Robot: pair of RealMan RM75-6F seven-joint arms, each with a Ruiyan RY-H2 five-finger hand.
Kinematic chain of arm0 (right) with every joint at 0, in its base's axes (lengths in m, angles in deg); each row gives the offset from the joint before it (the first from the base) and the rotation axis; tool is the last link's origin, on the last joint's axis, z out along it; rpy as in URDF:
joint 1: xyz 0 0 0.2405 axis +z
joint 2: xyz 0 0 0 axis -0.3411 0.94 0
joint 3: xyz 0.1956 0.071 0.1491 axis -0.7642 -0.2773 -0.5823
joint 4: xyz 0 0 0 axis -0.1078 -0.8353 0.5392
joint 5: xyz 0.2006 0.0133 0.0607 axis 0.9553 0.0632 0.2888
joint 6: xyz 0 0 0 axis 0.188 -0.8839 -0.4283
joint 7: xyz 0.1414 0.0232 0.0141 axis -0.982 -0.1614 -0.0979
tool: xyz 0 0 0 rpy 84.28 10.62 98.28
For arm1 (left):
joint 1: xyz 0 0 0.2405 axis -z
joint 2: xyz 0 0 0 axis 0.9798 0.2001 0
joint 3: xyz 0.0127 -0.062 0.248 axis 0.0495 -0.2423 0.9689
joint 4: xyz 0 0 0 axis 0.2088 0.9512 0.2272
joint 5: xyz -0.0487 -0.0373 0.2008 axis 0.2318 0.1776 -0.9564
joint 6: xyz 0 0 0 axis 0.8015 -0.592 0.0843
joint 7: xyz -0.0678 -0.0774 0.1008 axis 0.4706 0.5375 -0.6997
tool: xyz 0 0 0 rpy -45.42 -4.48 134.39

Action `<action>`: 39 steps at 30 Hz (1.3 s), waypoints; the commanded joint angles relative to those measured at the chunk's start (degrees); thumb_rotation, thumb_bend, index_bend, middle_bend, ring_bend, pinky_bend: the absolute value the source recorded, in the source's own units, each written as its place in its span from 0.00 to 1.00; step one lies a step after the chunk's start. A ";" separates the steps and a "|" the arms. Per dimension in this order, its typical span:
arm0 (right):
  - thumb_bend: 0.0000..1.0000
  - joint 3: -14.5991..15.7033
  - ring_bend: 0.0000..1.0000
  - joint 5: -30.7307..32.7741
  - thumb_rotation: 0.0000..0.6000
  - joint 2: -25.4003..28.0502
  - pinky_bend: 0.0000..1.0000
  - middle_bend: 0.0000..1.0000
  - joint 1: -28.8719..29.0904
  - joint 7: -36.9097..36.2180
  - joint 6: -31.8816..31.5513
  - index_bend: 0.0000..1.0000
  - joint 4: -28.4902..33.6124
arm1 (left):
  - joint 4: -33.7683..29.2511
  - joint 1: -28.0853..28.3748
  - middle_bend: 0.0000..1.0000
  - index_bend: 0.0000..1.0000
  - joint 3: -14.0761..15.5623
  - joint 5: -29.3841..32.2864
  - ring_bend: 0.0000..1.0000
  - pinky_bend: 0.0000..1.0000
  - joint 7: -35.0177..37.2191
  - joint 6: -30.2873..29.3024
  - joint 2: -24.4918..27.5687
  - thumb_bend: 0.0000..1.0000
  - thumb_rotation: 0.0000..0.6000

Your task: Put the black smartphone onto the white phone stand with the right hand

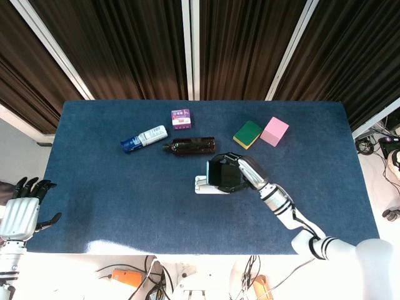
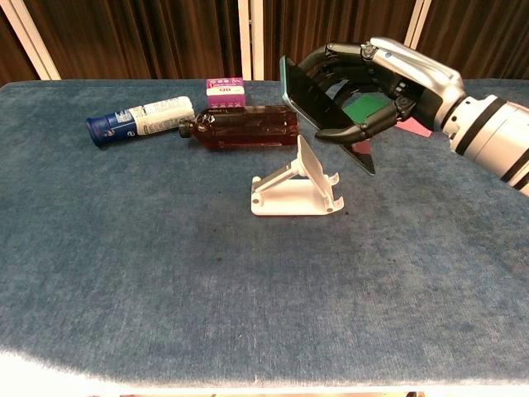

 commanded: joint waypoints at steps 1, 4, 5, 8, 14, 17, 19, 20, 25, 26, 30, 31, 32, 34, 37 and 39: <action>0.49 0.48 0.33 0.69 1.00 -6.23 0.47 0.47 0.48 -7.66 -4.36 0.57 -7.44 | -0.37 0.09 0.19 0.24 -0.06 0.00 0.09 0.00 -0.30 0.04 0.22 0.13 1.00; 0.49 0.56 0.32 1.67 1.00 -9.33 0.47 0.46 0.51 -11.93 -5.45 0.55 -11.79 | -0.83 0.16 0.19 0.24 -0.07 0.07 0.09 0.00 -0.58 0.18 0.44 0.13 1.00; 0.49 0.67 0.31 1.85 1.00 -10.09 0.47 0.46 0.55 -12.89 -5.58 0.55 -12.92 | -0.93 0.19 0.19 0.24 -0.08 0.10 0.09 0.00 -0.71 0.21 0.49 0.13 1.00; 0.49 1.08 0.31 2.36 1.00 -11.94 0.46 0.45 0.79 -15.69 -5.64 0.54 -16.23 | -1.26 0.15 0.19 0.24 -0.05 0.13 0.09 0.00 -0.93 0.18 0.61 0.13 1.00; 0.49 1.95 0.30 2.95 1.00 -13.56 0.45 0.44 1.57 -19.53 -4.87 0.52 -20.18 | -1.40 0.05 0.19 0.24 -0.06 0.50 0.09 0.00 -1.08 0.24 0.69 0.13 1.00; 0.49 2.34 0.29 3.02 1.00 -14.32 0.43 0.43 2.05 -20.24 -4.75 0.50 -21.53 | -1.50 0.19 0.19 0.24 -0.12 0.52 0.09 0.00 -1.13 0.39 0.69 0.13 1.00; 0.49 2.54 0.29 3.16 1.00 -14.82 0.43 0.42 2.29 -20.74 -4.69 0.50 -22.21 | -1.59 0.26 0.19 0.24 -0.15 0.47 0.09 0.00 -1.24 0.42 0.73 0.13 1.00; 0.49 2.66 0.29 3.19 1.00 -14.96 0.43 0.42 2.35 -20.98 -4.69 0.50 -22.36 | -1.62 0.27 0.19 0.24 -0.15 0.46 0.09 0.00 -1.26 0.42 0.74 0.13 1.00; 0.49 3.15 0.28 3.78 1.00 -15.54 0.41 0.41 2.33 -22.22 -4.24 0.48 -23.09 | -1.54 0.23 0.19 0.24 -0.14 0.68 0.09 0.00 -1.14 0.52 0.76 0.13 1.00; 0.49 3.15 0.28 3.95 1.00 -15.67 0.41 0.41 2.28 -22.31 -4.22 0.48 -23.23 | -1.49 0.23 0.19 0.24 -0.13 0.72 0.09 0.00 -1.10 0.56 0.74 0.13 1.00; 0.49 3.37 0.28 4.36 1.00 -16.08 0.41 0.40 2.06 -22.85 -4.33 0.46 -23.57 | -1.32 0.29 0.19 0.24 -0.15 0.77 0.09 0.00 -0.97 0.67 0.65 0.13 1.00; 0.49 3.48 0.27 4.43 1.00 -16.18 0.41 0.40 2.02 -23.08 -4.33 0.46 -23.59 | -1.29 0.33 0.19 0.24 -0.15 0.71 0.09 0.00 -0.93 0.69 0.62 0.13 1.00; 0.49 3.56 0.27 4.46 1.00 -16.25 0.41 0.39 1.98 -23.19 -4.37 0.46 -23.64 | -1.25 0.35 0.19 0.24 -0.15 0.69 0.09 0.00 -0.92 0.71 0.61 0.13 1.00; 0.49 3.61 0.27 4.59 1.00 -16.37 0.41 0.39 2.00 -23.40 -4.36 0.45 -23.63 | -1.21 0.39 0.19 0.24 -0.15 0.69 0.09 0.00 -0.87 0.76 0.61 0.13 1.00; 0.49 3.80 0.26 4.70 1.00 -16.43 0.40 0.39 2.01 -23.51 -4.38 0.44 -23.55 | -1.06 0.35 0.19 0.24 -0.19 0.77 0.09 0.00 -0.72 0.70 0.58 0.13 1.00; 0.49 3.82 0.26 4.83 1.00 -16.49 0.40 0.38 2.00 -23.59 -4.42 0.43 -23.45 | -0.97 0.32 0.19 0.24 -0.16 0.82 0.09 0.00 -0.64 0.74 0.57 0.13 1.00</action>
